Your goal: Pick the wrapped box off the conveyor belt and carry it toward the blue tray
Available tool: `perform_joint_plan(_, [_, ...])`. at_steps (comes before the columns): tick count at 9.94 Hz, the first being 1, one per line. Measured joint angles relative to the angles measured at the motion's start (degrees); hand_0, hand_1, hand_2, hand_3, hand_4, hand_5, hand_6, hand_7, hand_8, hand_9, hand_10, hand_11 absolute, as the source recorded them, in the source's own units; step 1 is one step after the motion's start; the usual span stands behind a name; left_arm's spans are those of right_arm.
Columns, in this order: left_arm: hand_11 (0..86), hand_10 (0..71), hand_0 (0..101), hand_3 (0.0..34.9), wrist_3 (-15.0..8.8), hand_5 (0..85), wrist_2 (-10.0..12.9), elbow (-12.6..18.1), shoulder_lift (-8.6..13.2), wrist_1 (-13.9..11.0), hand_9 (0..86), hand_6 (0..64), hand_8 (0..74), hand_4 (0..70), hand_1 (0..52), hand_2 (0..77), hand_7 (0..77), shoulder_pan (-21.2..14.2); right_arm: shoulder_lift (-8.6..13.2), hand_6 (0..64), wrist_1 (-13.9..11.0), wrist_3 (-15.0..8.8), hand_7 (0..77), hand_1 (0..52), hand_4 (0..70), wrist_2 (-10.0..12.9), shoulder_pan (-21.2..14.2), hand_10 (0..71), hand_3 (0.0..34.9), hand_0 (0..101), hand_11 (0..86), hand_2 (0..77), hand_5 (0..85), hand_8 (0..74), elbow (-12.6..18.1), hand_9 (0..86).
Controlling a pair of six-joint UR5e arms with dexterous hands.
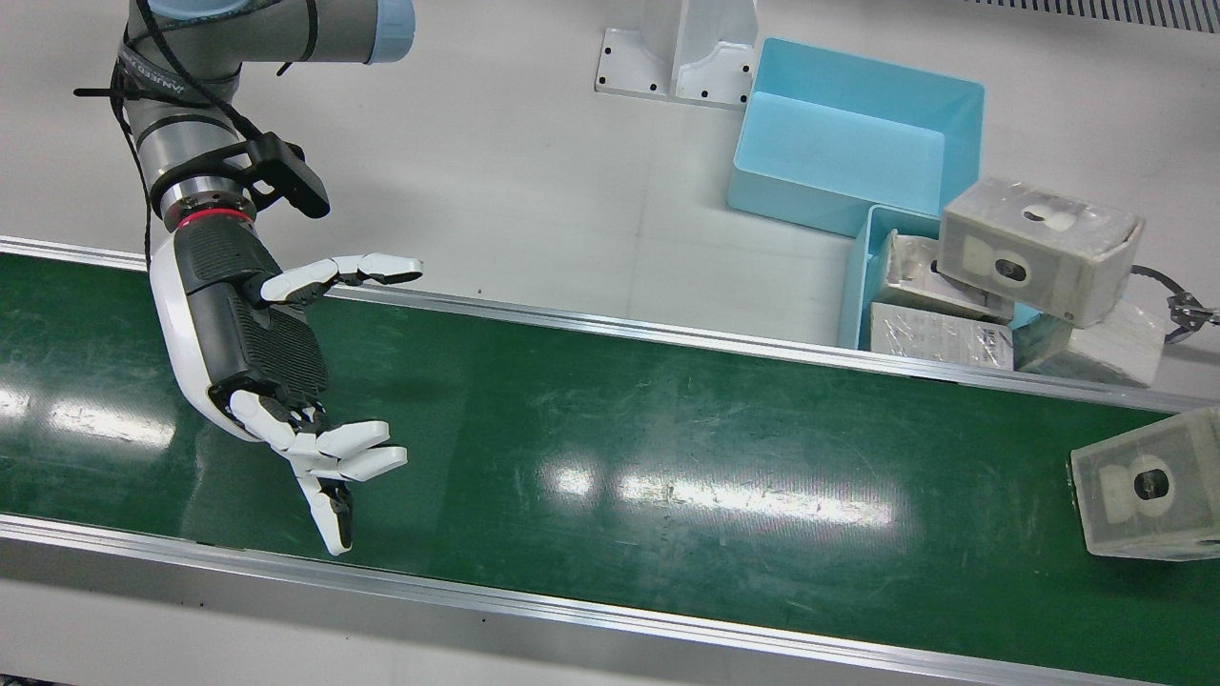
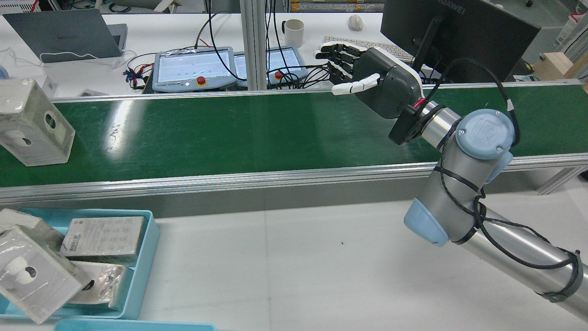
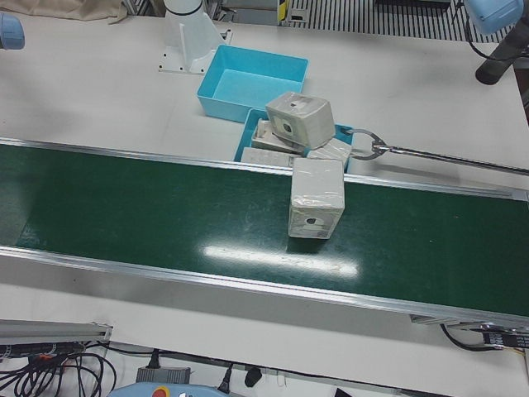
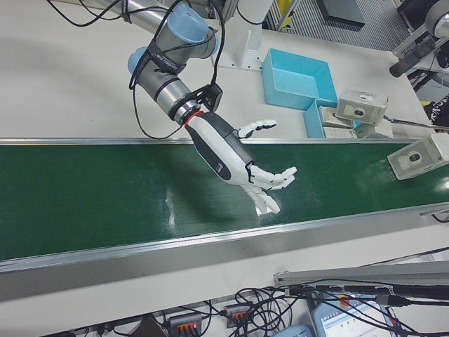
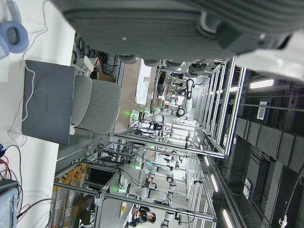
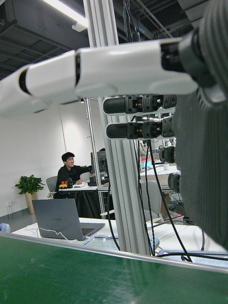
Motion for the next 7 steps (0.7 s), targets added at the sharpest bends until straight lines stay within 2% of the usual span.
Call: perform_joint_plan(7, [0.0, 0.5, 0, 0.0, 0.0, 1.1, 0.0, 0.0, 0.0, 0.0, 0.0, 0.0, 0.5, 0.0, 0.0, 1.1, 0.5, 0.0, 0.0, 12.0, 0.0, 0.0, 29.5, 16.9, 23.5, 0.1, -0.1, 0.0, 4.6, 52, 1.6, 15.3, 28.9, 1.1, 0.0, 6.0])
